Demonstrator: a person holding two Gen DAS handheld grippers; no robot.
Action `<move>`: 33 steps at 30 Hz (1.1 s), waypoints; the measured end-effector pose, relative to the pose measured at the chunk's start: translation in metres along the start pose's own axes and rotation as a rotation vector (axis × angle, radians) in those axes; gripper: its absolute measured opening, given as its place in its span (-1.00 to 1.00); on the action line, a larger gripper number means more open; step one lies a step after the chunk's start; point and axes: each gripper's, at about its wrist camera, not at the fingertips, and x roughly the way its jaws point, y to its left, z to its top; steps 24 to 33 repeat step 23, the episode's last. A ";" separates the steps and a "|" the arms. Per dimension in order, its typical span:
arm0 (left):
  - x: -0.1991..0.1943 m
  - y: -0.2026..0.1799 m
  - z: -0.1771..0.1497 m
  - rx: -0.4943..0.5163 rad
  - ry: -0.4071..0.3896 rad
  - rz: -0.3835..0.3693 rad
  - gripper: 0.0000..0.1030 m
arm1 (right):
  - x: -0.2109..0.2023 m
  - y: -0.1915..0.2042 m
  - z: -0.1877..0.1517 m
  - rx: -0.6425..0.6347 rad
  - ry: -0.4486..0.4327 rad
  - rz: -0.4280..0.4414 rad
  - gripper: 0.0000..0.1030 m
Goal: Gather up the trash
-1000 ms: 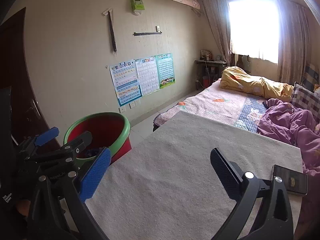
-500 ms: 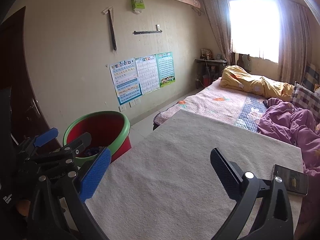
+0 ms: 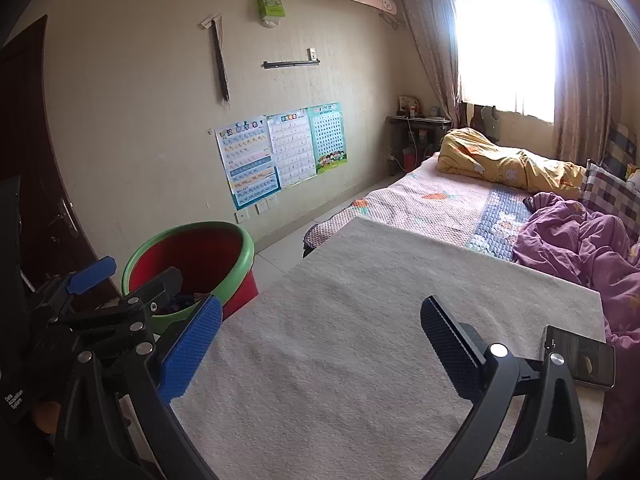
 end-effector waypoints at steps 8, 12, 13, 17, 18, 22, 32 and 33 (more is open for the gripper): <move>0.007 -0.006 -0.002 0.009 0.020 -0.015 0.89 | 0.002 -0.006 -0.004 0.012 0.011 -0.005 0.87; 0.015 -0.017 -0.005 0.023 0.034 -0.048 0.89 | 0.006 -0.011 -0.009 0.031 0.027 -0.010 0.87; 0.018 -0.021 -0.007 0.026 0.041 -0.064 0.89 | 0.007 -0.015 -0.012 0.043 0.038 -0.012 0.87; 0.040 -0.039 -0.020 0.066 0.113 -0.152 0.90 | 0.013 -0.037 -0.036 0.095 0.092 -0.081 0.87; 0.048 -0.046 -0.027 0.091 0.139 -0.164 0.90 | 0.015 -0.047 -0.045 0.120 0.113 -0.114 0.87; 0.074 -0.068 -0.055 0.184 0.212 -0.205 0.90 | 0.020 -0.092 -0.077 0.232 0.182 -0.293 0.87; 0.080 -0.071 -0.060 0.196 0.224 -0.212 0.90 | 0.020 -0.101 -0.083 0.254 0.185 -0.330 0.87; 0.080 -0.071 -0.060 0.196 0.224 -0.212 0.90 | 0.020 -0.101 -0.083 0.254 0.185 -0.330 0.87</move>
